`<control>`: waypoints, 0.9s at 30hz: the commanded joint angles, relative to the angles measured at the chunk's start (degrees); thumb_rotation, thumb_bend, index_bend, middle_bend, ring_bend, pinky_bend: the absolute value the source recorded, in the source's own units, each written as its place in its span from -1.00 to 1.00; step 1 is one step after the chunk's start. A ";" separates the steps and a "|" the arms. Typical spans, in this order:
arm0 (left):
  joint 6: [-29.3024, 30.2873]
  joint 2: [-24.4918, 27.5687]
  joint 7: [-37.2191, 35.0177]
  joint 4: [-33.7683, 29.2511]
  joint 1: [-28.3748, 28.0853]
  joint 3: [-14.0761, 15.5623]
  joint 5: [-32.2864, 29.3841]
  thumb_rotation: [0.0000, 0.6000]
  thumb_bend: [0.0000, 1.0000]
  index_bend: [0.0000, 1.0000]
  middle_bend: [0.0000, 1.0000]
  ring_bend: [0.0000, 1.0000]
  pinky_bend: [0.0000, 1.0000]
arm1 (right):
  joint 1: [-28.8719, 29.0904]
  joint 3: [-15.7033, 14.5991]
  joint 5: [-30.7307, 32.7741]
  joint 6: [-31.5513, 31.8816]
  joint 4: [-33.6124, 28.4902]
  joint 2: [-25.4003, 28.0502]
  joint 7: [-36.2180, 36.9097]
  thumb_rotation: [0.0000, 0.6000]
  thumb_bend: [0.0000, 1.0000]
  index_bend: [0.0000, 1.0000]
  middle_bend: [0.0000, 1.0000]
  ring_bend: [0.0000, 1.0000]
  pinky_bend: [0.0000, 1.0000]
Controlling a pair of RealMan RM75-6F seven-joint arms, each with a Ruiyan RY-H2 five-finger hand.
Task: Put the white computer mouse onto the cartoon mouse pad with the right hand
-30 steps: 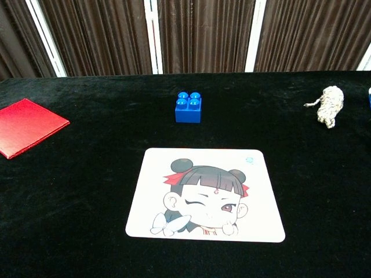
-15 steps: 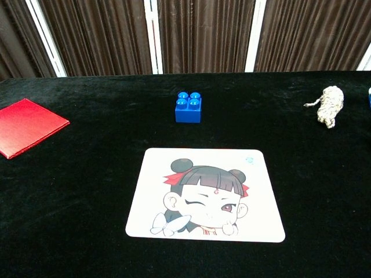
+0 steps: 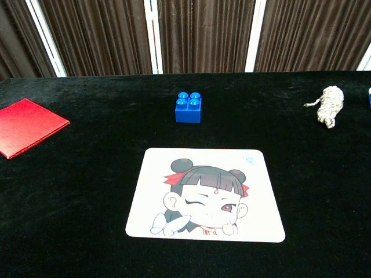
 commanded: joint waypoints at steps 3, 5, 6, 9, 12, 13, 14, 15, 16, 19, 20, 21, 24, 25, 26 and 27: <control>-0.05 0.03 -0.17 -0.02 -0.01 -0.04 -0.10 1.00 -0.56 -1.00 -1.00 -1.00 -1.00 | -0.51 -0.13 -0.39 2.49 0.32 -0.10 0.54 1.00 -0.79 0.24 0.16 -0.11 0.38; -0.10 0.05 -0.30 -0.03 -0.02 -0.07 -0.16 1.00 -0.56 -1.00 -1.00 -1.00 -1.00 | -0.06 -0.12 -0.65 3.47 0.29 -0.14 0.60 1.00 -0.77 0.26 0.18 -0.09 0.40; -0.11 0.06 -0.34 -0.02 -0.03 -0.07 -0.16 1.00 -0.56 -1.00 -1.00 -1.00 -1.00 | 0.46 0.01 -0.75 4.00 0.03 -0.12 0.52 1.00 -0.77 0.27 0.19 -0.08 0.41; -0.11 0.08 -0.46 0.00 -0.02 -0.06 -0.14 1.00 -0.56 -1.00 -1.00 -1.00 -1.00 | 0.93 0.14 -0.82 4.65 -0.51 0.27 0.14 1.00 -0.77 0.29 0.19 -0.08 0.41; -0.16 0.13 -0.66 0.01 -0.04 -0.06 -0.12 1.00 -0.56 -1.00 -1.00 -1.00 -1.00 | 1.46 0.50 -0.69 5.20 -1.15 0.80 -0.64 1.00 -0.77 0.29 0.19 -0.08 0.41; -0.18 0.14 -0.71 0.02 -0.04 -0.04 -0.10 1.00 -0.56 -1.00 -1.00 -1.00 -1.00 | 1.74 0.74 -0.58 5.58 -1.44 1.04 -0.87 1.00 -0.77 0.29 0.19 -0.08 0.41; -0.21 0.15 -0.75 0.02 -0.05 -0.02 -0.09 1.00 -0.56 -1.00 -1.00 -1.00 -1.00 | 2.06 0.93 -0.54 5.92 -1.84 1.28 -1.07 1.00 -0.77 0.29 0.19 -0.08 0.41; -0.22 0.17 -0.79 0.01 -0.06 -0.03 -0.07 1.00 -0.56 -1.00 -1.00 -1.00 -1.00 | 2.35 1.05 -0.56 6.24 -2.11 1.43 -1.29 1.00 -0.77 0.29 0.19 -0.08 0.41; -0.25 0.19 -0.82 0.00 -0.07 -0.01 -0.06 1.00 -0.56 -1.00 -1.00 -1.00 -1.00 | 2.72 1.22 -0.58 6.66 -2.43 1.62 -1.47 1.00 -0.77 0.29 0.19 -0.08 0.41; -0.30 0.26 -0.96 0.04 -0.08 0.05 0.06 1.00 -0.56 -1.00 -1.00 -1.00 -1.00 | 4.51 1.75 -0.94 8.31 -3.91 2.30 -2.47 1.00 -0.77 0.29 0.20 -0.08 0.41; -0.29 0.28 -1.04 0.08 -0.08 0.08 0.14 1.00 -0.56 -1.00 -1.00 -1.00 -1.00 | 5.17 1.95 -1.03 8.65 -4.73 2.60 -2.87 1.00 -0.77 0.29 0.20 -0.08 0.41; -0.31 0.29 -1.12 0.11 -0.08 0.09 0.17 1.00 -0.56 -1.00 -1.00 -1.00 -1.00 | 5.73 2.15 -1.10 9.02 -5.36 2.77 -3.20 1.00 -0.77 0.29 0.20 -0.08 0.41; -0.42 0.36 -1.43 0.20 -0.10 0.13 0.21 1.00 -0.56 -1.00 -1.00 -1.00 -1.00 | 8.06 2.90 -1.53 10.17 -7.76 3.29 -4.59 1.00 -0.77 0.29 0.20 -0.08 0.41; -0.47 0.40 -1.54 0.23 -0.11 0.15 0.23 1.00 -0.56 -1.00 -1.00 -1.00 -1.00 | 8.94 3.17 -1.67 10.31 -8.74 3.48 -5.11 1.00 -0.77 0.29 0.20 -0.08 0.41; -0.52 0.44 -1.63 0.26 -0.13 0.17 0.27 1.00 -0.56 -1.00 -1.00 -1.00 -1.00 | 9.87 3.40 -1.91 10.52 -9.86 3.63 -5.75 1.00 -0.77 0.29 0.20 -0.08 0.41; -0.58 0.48 -1.74 0.28 -0.14 0.20 0.31 1.00 -0.56 -1.00 -1.00 -1.00 -1.00 | 10.70 3.61 -2.10 10.54 -10.96 3.81 -6.43 1.00 -0.77 0.29 0.20 -0.08 0.41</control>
